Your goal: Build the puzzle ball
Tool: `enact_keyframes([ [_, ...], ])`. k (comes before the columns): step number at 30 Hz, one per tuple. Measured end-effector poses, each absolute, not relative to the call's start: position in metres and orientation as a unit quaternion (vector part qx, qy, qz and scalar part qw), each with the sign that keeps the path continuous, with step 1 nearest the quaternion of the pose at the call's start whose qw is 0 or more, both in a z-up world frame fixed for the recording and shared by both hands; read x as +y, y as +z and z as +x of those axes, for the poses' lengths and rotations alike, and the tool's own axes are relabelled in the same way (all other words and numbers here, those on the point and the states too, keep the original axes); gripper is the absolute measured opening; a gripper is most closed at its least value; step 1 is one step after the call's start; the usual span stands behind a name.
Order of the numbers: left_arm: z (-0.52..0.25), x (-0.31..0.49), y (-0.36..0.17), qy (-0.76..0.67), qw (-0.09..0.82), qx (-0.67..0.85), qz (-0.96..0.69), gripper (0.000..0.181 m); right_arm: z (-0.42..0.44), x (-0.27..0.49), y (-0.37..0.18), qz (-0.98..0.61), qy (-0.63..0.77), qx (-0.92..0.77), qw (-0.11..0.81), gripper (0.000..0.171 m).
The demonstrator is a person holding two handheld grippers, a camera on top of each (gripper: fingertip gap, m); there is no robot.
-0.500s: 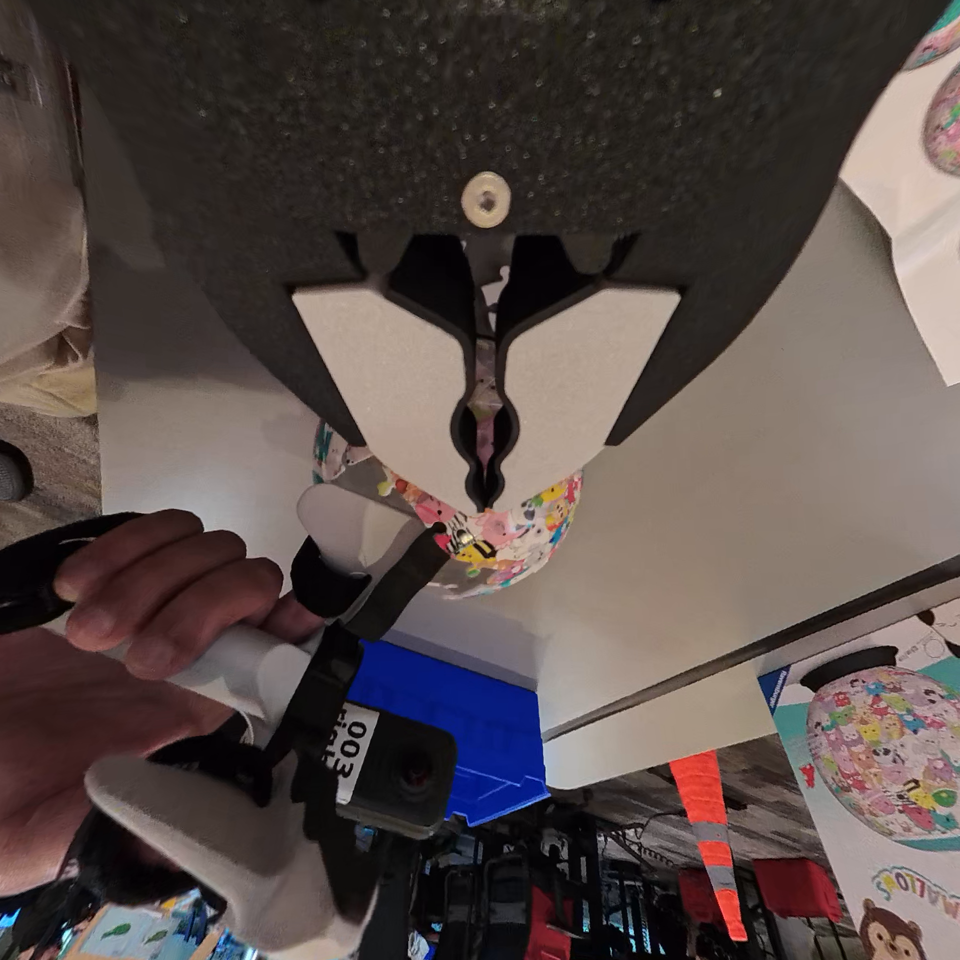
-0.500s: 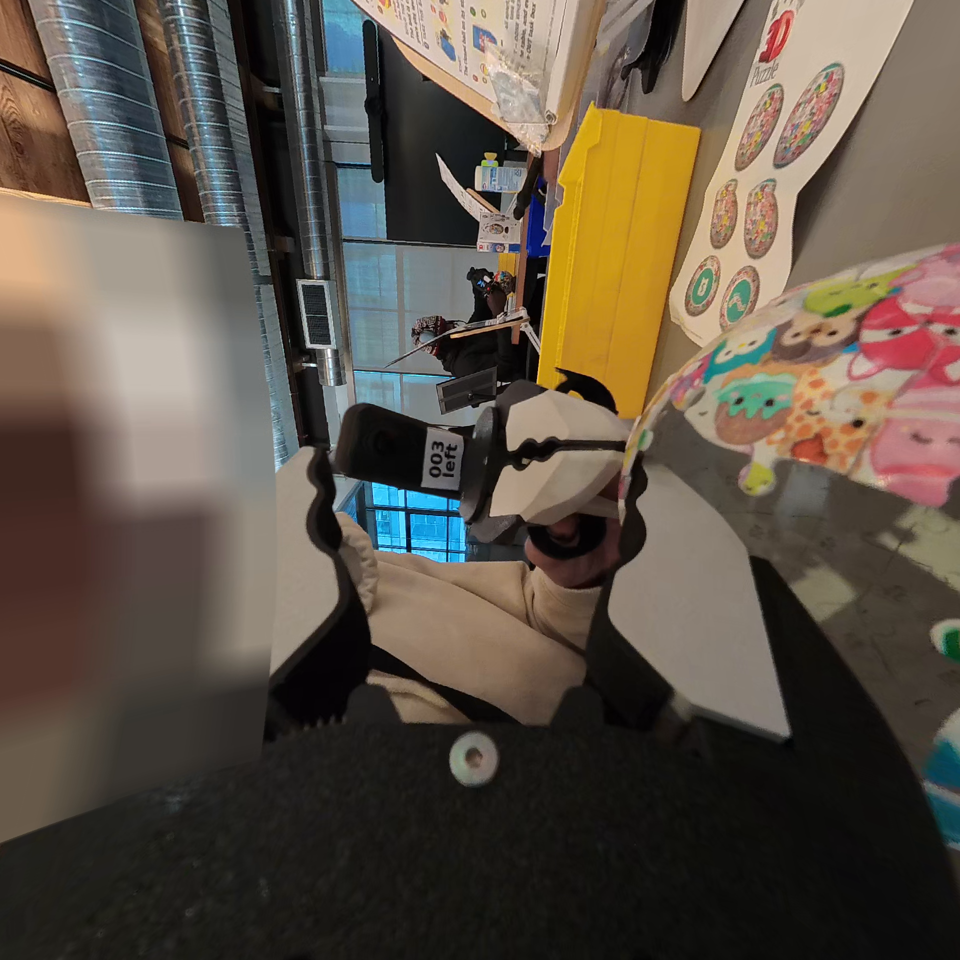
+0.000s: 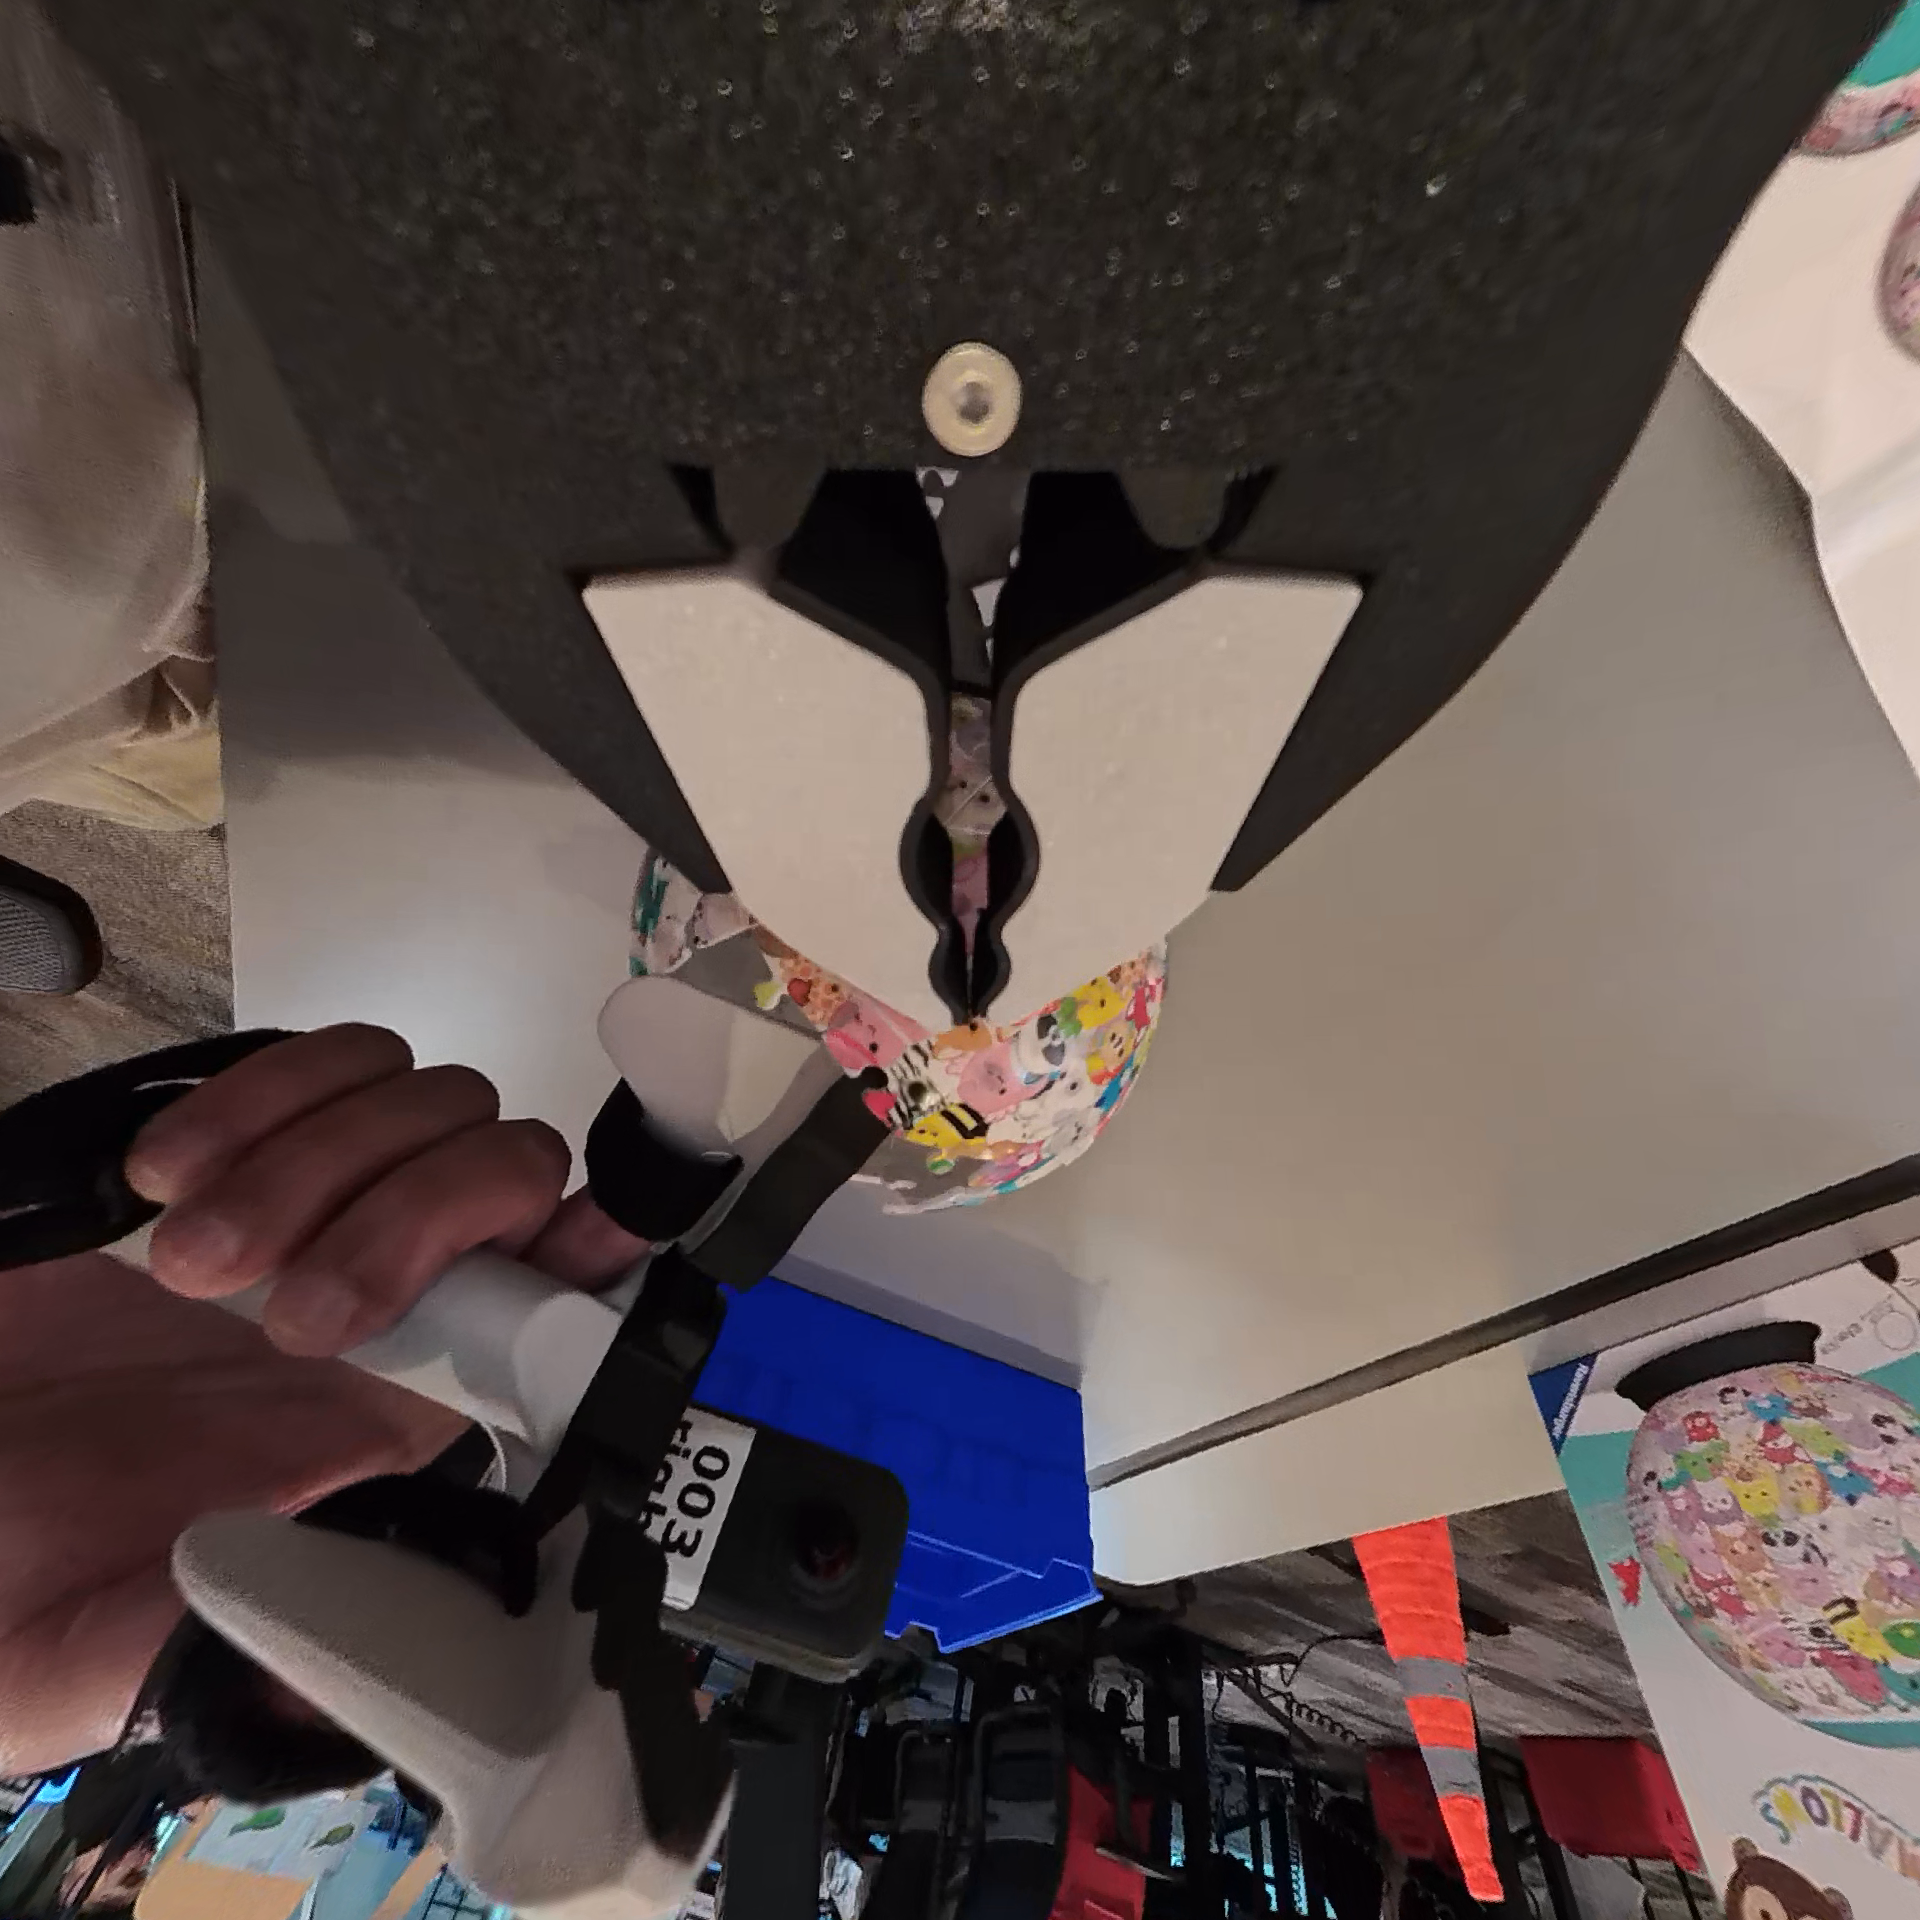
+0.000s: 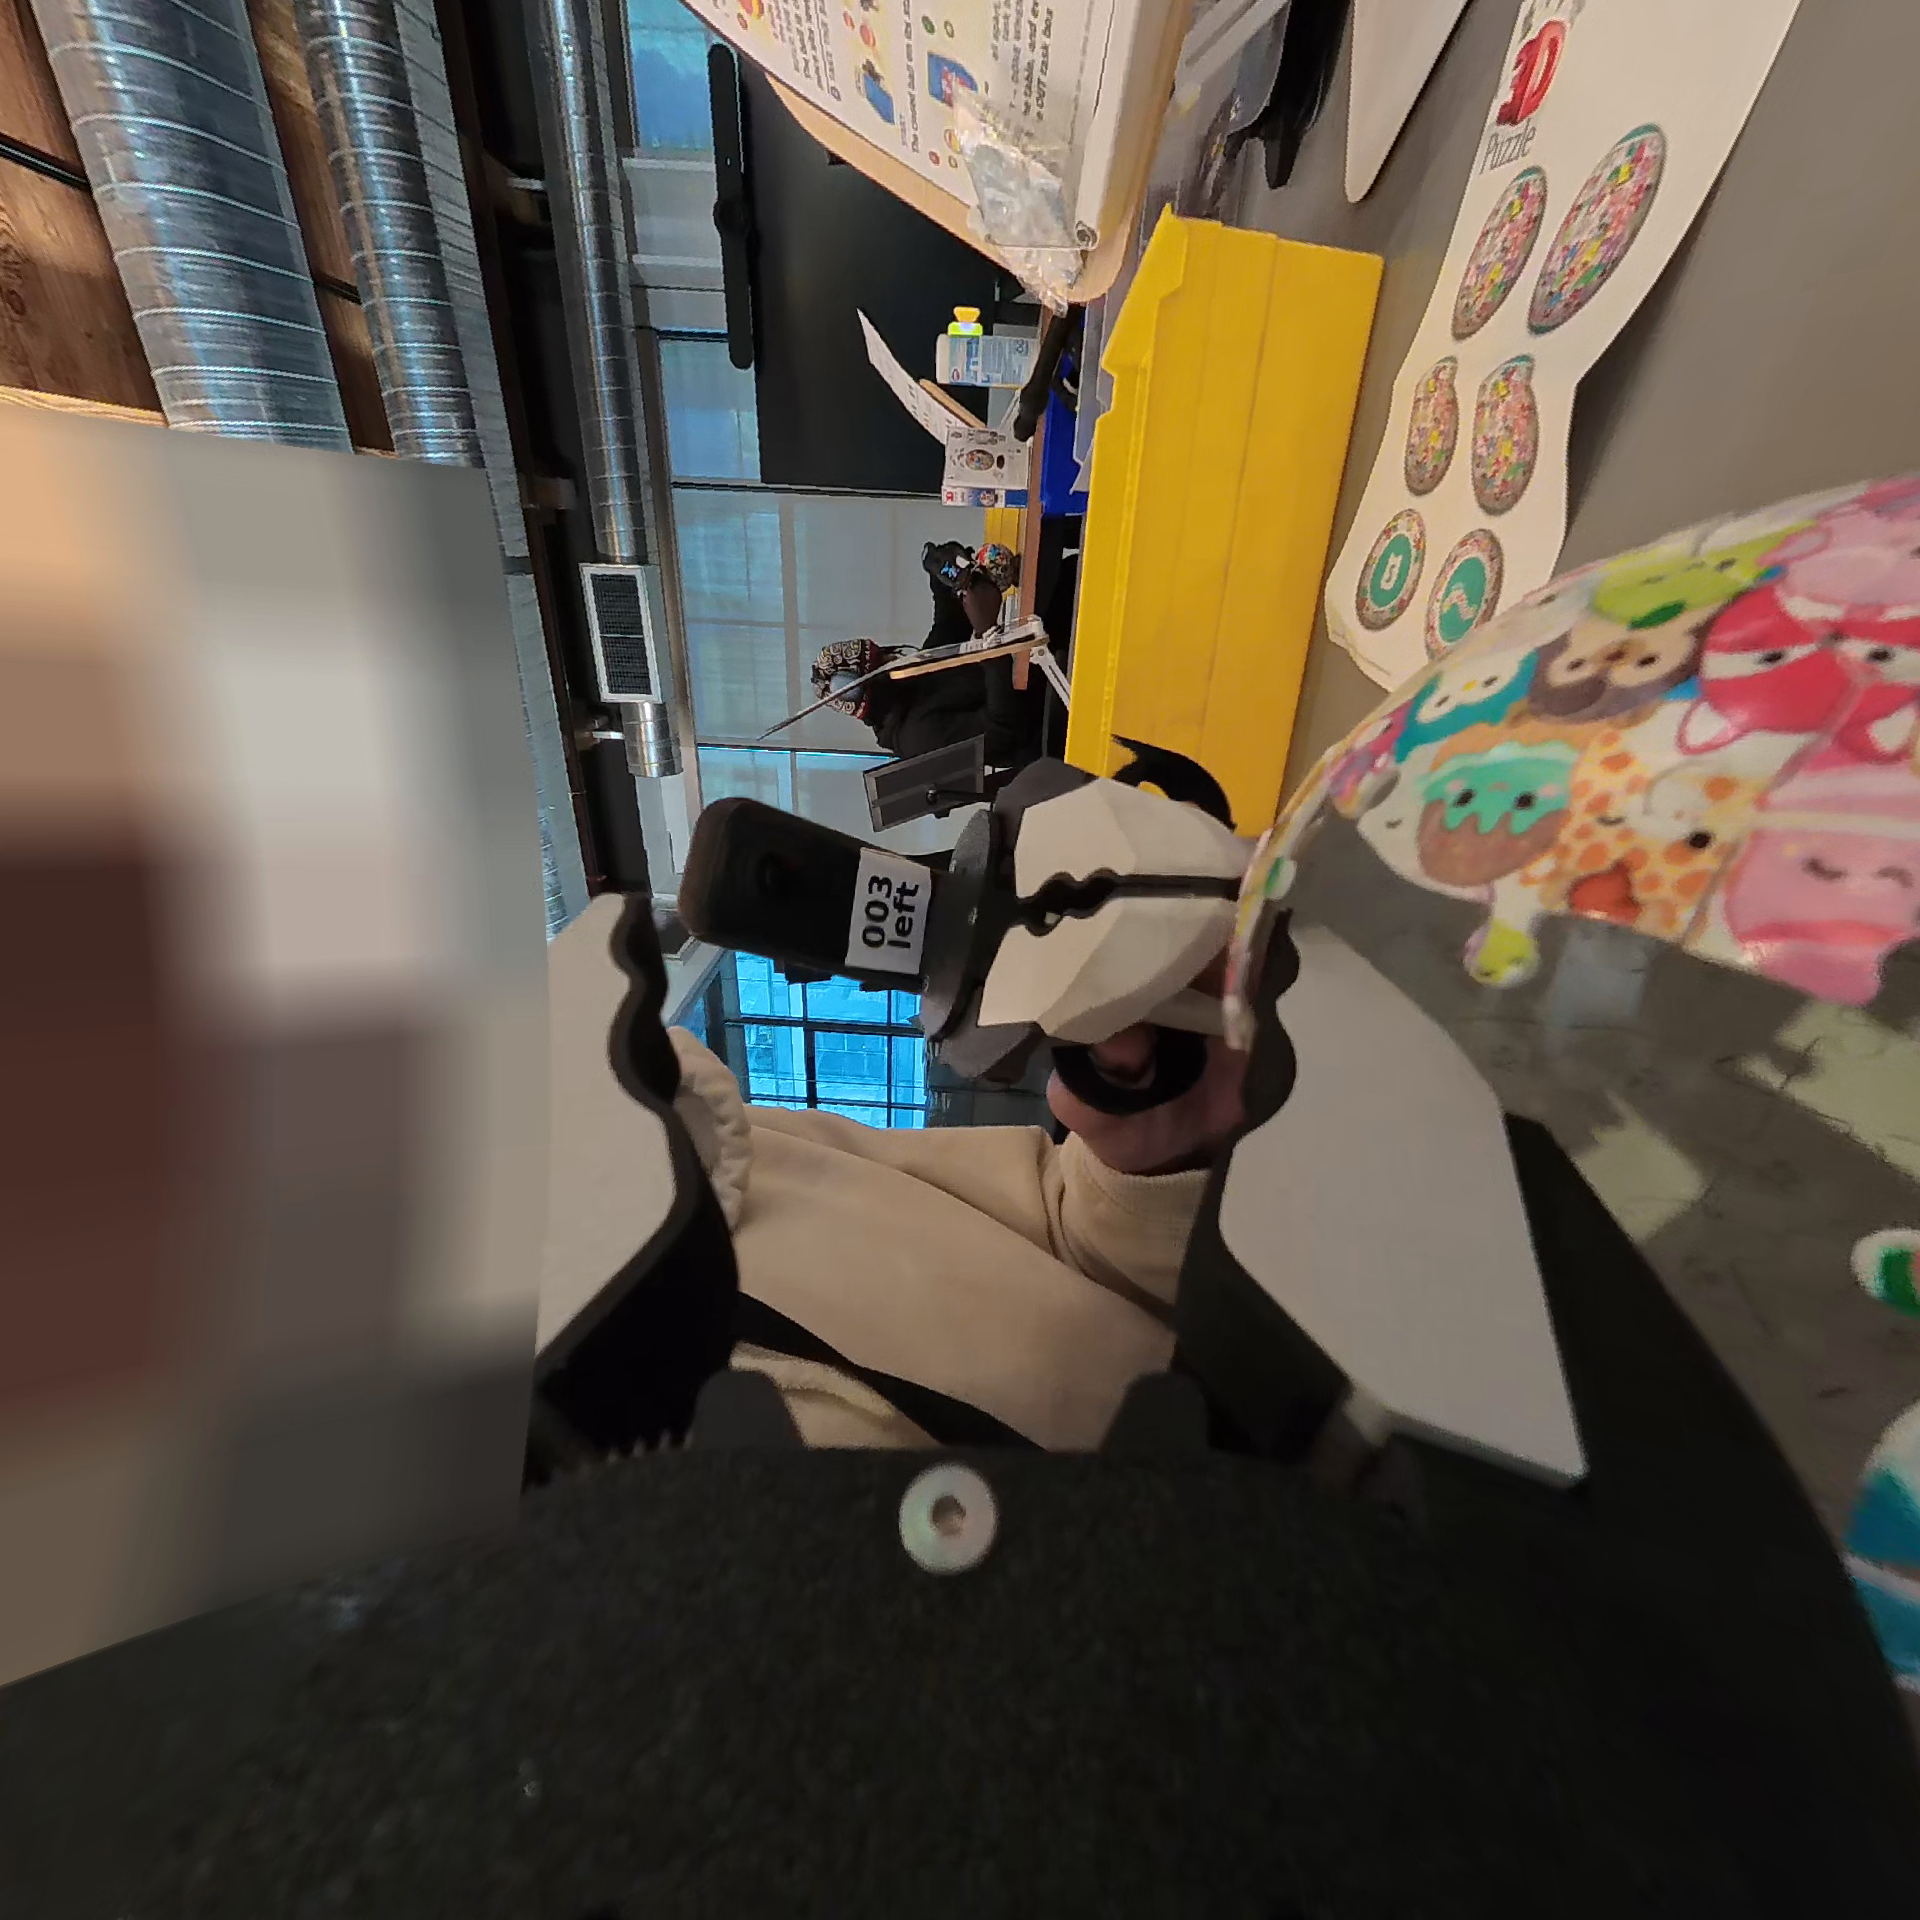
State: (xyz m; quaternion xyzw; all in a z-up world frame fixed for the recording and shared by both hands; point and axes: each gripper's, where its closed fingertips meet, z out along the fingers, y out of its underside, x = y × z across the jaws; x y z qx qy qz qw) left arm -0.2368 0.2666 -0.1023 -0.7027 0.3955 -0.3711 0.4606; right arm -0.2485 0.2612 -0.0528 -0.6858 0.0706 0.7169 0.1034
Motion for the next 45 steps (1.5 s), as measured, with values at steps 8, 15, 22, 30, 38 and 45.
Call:
enact_keyframes([
  [8, -0.235, 0.266, -0.102, -0.373, 0.462, 0.397, -0.7, 0.0, -0.251, 0.261, -0.049, -0.68, 0.724, 0.071, 0.095, 0.114],
  [15, -0.235, 0.265, -0.1, -0.372, 0.461, 0.398, -0.7, 0.0, -0.25, 0.26, -0.05, -0.684, 0.721, 0.062, 0.096, 0.109],
  [22, -0.246, 0.276, -0.1, -0.37, 0.465, 0.375, -0.712, 0.0, -0.248, 0.259, -0.051, -0.684, 0.72, 0.066, 0.098, 0.106],
  [30, -0.238, 0.275, -0.104, -0.347, 0.46, 0.399, -0.713, 0.0, -0.247, 0.259, -0.05, -0.689, 0.715, 0.06, 0.104, 0.107],
  [38, -0.233, 0.265, -0.094, -0.348, 0.469, 0.411, -0.7, 0.0, -0.245, 0.256, -0.048, -0.687, 0.716, 0.06, 0.106, 0.109],
  [45, -0.234, 0.263, -0.093, -0.328, 0.476, 0.416, -0.702, 0.0, -0.241, 0.251, -0.047, -0.692, 0.712, 0.054, 0.108, 0.108],
])
